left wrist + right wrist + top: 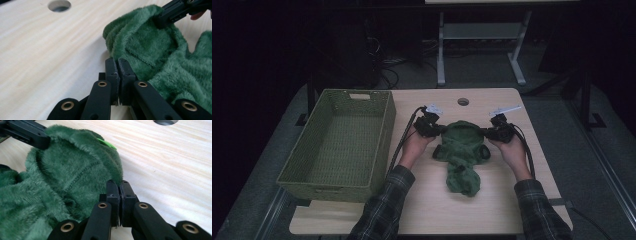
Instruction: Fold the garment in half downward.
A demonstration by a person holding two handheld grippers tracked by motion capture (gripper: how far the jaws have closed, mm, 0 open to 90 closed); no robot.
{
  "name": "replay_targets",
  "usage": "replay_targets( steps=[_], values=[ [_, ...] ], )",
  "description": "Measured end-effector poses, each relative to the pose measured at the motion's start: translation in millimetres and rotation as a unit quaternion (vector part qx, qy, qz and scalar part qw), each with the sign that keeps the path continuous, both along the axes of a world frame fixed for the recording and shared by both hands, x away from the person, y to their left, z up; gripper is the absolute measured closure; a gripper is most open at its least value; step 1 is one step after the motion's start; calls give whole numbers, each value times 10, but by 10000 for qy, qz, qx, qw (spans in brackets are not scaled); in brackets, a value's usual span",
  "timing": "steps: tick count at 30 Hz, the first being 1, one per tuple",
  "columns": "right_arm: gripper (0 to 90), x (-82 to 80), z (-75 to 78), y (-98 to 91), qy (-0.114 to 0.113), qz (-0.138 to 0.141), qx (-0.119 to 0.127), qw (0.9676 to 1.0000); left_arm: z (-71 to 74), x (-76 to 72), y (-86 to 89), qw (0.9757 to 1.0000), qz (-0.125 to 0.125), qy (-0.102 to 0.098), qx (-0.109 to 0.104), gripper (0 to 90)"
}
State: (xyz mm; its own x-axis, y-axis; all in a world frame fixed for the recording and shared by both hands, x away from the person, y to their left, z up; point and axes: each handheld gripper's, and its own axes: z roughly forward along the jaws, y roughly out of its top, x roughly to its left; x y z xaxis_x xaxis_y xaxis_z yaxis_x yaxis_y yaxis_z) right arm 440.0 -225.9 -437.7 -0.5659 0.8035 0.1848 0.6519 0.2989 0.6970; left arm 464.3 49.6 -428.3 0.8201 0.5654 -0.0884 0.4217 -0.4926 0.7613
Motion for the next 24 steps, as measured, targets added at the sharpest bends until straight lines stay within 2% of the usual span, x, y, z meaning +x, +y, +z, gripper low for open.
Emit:
replay_targets(
  steps=[2,3,5,6,8,11,14,16,18,20,22,24],
  values=[
    [878,31,48,0,-176,-48,-26,9998,52,30,-6,10000,24,-76,19,875],
    [878,62,80,-12,-95,-49,38,9999,97,48,-7,9999,49,-118,-17,875],
    [878,99,124,-29,-111,-99,16,9999,137,59,-10,9998,66,-181,-25,875],
    [878,109,160,-47,-239,-147,67,9996,169,69,-11,9997,70,-223,-35,875],
    [878,141,218,-78,-185,-168,174,9995,228,76,-16,9994,97,-309,-115,875],
    [878,123,294,-97,-314,-152,243,9991,292,45,-9,9991,81,-373,-198,875],
    [877,16,353,-101,-419,-40,334,9986,340,-64,-9,9989,-40,-394,-245,873],
    [877,-64,362,-100,-466,25,349,9983,373,-145,-12,9984,-100,-438,-356,873],
    [877,-133,361,-110,-441,78,381,9983,402,-228,-23,9978,-183,-509,-388,873],
    [876,-214,352,-122,-590,114,425,9973,432,-307,-38,9972,-269,-591,-362,873],
    [875,-270,355,-132,-535,169,465,9973,460,-386,-47,9966,-332,-637,-413,873],
    [875,-361,359,-142,-689,209,531,9960,475,-467,-50,9960,-396,-669,-433,873]
  ],
)
